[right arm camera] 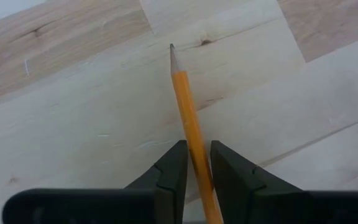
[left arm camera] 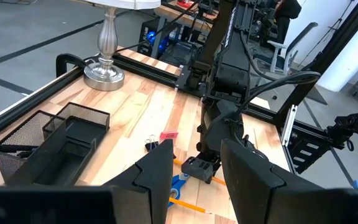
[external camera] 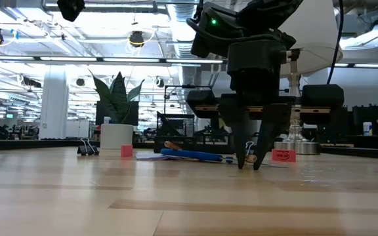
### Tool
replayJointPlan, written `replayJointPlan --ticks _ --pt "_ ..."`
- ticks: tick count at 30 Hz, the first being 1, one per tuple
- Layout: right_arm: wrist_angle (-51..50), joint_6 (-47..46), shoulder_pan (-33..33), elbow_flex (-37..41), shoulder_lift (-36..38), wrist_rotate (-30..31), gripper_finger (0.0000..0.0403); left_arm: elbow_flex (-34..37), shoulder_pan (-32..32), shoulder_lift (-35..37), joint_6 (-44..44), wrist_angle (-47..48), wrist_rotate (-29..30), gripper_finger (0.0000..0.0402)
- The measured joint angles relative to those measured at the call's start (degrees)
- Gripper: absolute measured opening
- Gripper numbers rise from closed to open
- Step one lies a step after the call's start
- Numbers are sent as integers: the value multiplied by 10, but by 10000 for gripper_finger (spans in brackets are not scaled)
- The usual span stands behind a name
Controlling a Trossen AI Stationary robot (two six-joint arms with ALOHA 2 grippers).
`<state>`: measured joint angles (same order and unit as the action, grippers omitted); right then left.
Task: Pick and place office supplies into organizer
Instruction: Put the right pencil into the desk organizer
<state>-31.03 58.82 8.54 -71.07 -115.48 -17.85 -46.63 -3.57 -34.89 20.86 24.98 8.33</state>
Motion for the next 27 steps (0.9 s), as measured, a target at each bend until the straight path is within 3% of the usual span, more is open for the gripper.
replayJointPlan --ticks 27 --pt "-14 -5 0 -15 -1 3 57 0 0 0 0 0 0 126"
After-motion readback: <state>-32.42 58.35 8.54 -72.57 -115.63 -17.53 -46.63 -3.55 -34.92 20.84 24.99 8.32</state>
